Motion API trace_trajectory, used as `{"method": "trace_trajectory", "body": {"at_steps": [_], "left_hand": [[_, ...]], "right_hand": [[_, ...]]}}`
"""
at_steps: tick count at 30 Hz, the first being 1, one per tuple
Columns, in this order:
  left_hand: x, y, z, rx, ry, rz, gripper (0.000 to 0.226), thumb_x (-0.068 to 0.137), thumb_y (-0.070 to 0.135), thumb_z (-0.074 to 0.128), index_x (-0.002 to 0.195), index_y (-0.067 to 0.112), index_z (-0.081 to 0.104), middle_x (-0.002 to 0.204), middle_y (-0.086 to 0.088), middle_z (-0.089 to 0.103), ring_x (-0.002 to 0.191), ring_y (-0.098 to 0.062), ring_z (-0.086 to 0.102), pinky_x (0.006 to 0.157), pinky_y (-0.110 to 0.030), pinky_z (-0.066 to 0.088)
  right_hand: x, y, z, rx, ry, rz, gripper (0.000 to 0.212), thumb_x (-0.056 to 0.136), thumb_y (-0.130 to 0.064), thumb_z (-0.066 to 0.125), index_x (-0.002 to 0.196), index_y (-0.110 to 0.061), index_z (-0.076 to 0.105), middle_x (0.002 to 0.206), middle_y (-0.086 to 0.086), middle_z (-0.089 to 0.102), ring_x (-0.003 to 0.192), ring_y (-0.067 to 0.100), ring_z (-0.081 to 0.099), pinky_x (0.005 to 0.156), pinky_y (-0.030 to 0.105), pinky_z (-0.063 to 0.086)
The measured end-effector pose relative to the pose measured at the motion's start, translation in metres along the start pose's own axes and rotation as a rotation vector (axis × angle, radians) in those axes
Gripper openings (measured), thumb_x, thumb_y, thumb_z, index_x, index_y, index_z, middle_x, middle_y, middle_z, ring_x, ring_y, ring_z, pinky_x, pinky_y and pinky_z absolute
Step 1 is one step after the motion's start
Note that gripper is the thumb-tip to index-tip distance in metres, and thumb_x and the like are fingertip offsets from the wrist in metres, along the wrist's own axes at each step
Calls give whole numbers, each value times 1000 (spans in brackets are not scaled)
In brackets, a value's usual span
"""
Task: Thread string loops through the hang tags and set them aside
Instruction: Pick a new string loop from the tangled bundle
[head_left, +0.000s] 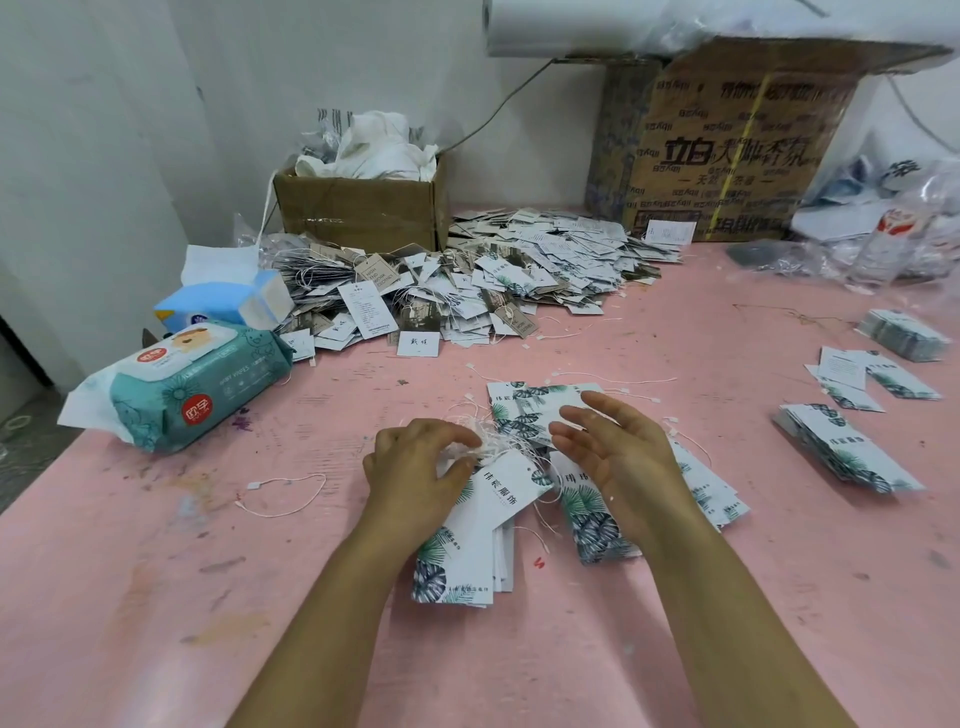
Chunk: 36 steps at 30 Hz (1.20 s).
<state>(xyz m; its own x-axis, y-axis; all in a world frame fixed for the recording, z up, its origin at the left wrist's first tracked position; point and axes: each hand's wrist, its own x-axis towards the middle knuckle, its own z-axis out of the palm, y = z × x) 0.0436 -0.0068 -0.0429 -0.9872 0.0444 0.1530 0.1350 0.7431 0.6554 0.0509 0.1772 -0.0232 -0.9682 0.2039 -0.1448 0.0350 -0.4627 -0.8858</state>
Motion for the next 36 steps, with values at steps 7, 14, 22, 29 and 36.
{"method": "trace_trajectory", "body": {"at_steps": [7,14,22,29,36], "left_hand": [[1,2,-3,-56,89,43,22,84,24,65,74,40,54,104,17,53,112,-16,36,74,-23,15],[1,-2,1,75,48,4,20,83,41,65,101,32,65,116,11,55,114,-20,36,77,-25,16],[0,3,-3,-116,138,55,13,81,23,70,76,32,61,95,7,61,99,-21,47,89,-38,37],[0,2,-2,-319,183,119,22,82,11,67,71,29,61,72,14,62,66,3,53,65,-21,42],[1,3,-1,-418,251,114,21,88,10,59,77,28,56,68,11,63,64,4,54,54,-9,36]], "right_hand": [[-3,9,6,-377,-142,-115,22,90,5,49,87,-12,63,79,8,64,58,13,58,53,22,50],[-3,22,7,-1173,-195,-519,14,83,-14,63,95,-17,68,78,-8,60,75,4,47,68,21,35],[-1,25,5,-1390,-190,-530,37,77,-35,65,113,-25,61,83,-7,63,92,17,42,75,28,34],[-1,29,7,-1297,-279,-550,32,77,-26,68,109,-26,62,81,-15,58,90,13,43,69,19,28],[-3,30,9,-1373,-346,-596,36,80,-39,66,113,-26,60,100,-9,62,99,16,45,80,27,26]]}}
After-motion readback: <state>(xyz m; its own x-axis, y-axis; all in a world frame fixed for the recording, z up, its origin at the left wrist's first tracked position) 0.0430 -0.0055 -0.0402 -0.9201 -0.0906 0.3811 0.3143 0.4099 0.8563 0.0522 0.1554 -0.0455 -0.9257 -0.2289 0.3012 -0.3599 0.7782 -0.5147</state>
